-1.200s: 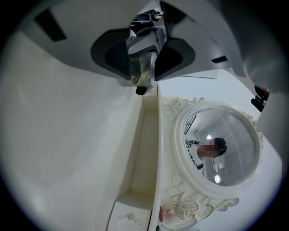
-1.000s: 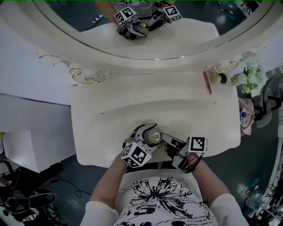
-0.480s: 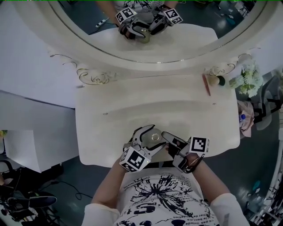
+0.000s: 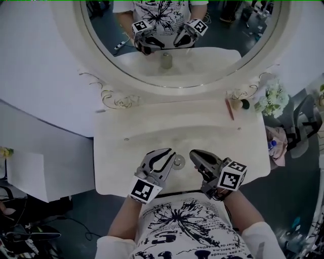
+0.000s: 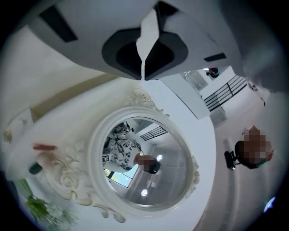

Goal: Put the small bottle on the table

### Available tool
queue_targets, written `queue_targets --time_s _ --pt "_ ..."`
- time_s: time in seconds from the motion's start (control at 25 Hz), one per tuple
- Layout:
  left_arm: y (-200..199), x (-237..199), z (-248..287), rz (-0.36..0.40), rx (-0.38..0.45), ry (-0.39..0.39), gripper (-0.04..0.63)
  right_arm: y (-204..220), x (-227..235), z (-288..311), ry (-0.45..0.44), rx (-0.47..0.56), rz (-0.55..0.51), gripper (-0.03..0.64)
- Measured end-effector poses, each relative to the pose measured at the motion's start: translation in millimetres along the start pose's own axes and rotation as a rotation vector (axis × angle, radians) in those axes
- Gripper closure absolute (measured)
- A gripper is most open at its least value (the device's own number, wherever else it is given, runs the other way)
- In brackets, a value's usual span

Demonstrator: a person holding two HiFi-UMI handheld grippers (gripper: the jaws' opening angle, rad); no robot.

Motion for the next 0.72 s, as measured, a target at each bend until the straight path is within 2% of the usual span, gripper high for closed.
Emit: queue_targets --time_s 0.04,0.08,0.16,0.32,0.4,0.52,0.72 --pt "-3 -5 -2 -0.003 -0.004 -0.031 0.55 -2 -7 0 0.002 0.006 -0.052 0.582" --pt "-5 -9 -5 -0.003 -0.018 -0.059 0.561 -4 -13 0 0.008 0.016 -0.103 0.584" --pt "-9 -17 -10 0.0 -0.046 -0.102 0.567 -9 -24 0 0.037 0.042 -0.214 0.586" --pt "-22 -32 -23 -0.04 -0.047 -0.179 0.569 -17 -45 -3 0.114 0.093 -0.498 0.589" --pt "-29 -40 -28 -0.045 -0.048 -0.203 0.569 -22 -54 -3 0.144 0.118 -0.604 0.589" --pt "-40 -46 -34 -0.042 -0.036 -0.207 0.569 -25 -61 -4 0.185 0.155 -0.7 0.592" --pt "-52 -47 -39 -0.025 -0.029 -0.212 0.569 -30 -60 -6 0.247 0.187 -0.757 0.598"
Point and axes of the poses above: the fingertips, and each gripper's own axes: z forward along the fingers, x to its right, y out of its underside, the point moved 4 cm from there along -z, backward along the fingers, and after that the axes turned 13 degrees about z, right-handed, at the moved point
